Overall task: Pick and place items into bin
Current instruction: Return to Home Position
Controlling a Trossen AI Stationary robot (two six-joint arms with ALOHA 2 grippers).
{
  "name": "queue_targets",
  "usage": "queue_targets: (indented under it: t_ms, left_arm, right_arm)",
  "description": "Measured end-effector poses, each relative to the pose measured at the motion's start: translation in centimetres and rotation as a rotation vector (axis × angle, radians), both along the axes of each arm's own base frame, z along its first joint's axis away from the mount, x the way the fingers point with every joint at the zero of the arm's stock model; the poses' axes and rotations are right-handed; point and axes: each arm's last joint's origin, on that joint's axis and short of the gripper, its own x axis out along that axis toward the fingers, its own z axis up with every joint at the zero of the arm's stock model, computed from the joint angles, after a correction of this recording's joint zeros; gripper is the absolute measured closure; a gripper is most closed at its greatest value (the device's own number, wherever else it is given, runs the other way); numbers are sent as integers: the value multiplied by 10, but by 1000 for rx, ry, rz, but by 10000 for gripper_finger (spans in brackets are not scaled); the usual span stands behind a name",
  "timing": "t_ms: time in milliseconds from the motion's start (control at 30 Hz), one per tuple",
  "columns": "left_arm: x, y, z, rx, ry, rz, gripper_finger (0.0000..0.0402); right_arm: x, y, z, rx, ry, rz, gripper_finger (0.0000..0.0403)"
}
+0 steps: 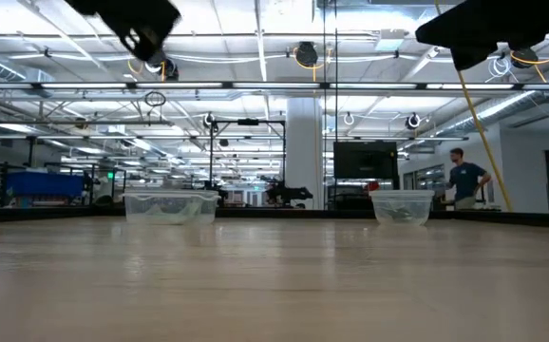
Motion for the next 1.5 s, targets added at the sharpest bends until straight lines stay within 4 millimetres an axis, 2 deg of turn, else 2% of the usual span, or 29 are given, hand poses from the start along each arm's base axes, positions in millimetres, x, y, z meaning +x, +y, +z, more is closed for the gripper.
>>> queue_targets:
  t_ms: [100,200,333,533,667,800,933,1067,1200,1367,1500]
  left_arm:
    - [-4,-13,3,29,-49,-91,383]
    - [-3,-14,6,23,-73,-117,384]
    - [0,-11,12,-57,-180,-261,396]
    - [-11,-2,-14,-117,-299,-327,380]
    - [-27,5,-43,-170,-346,-301,391]
    - [-48,13,-56,-212,-435,-304,394]
    - [-71,28,-68,-226,-472,-280,379]
    - [-96,44,-79,-246,-543,-240,384]
    - [-106,50,-75,-240,-589,-248,397]
    - [-113,55,-71,-192,-626,-278,378]
    - [-117,62,-68,-198,-627,-289,379]
  right_arm:
    - [-3,0,4,3,-14,20,400]
    - [-10,-2,12,29,-14,114,401]
    - [-22,-9,23,111,-25,276,402]
    - [-46,-27,10,208,-131,401,402]
    - [-60,-37,-17,239,-200,419,403]
    - [-71,-45,-29,265,-249,420,403]
    - [-77,-52,-22,260,-327,435,403]
    - [-83,-62,-21,238,-327,402,403]
    - [-90,-71,-23,229,-313,370,403]
    - [-99,-81,-21,207,-371,345,403]
    - [-97,-83,-30,179,-271,327,403]
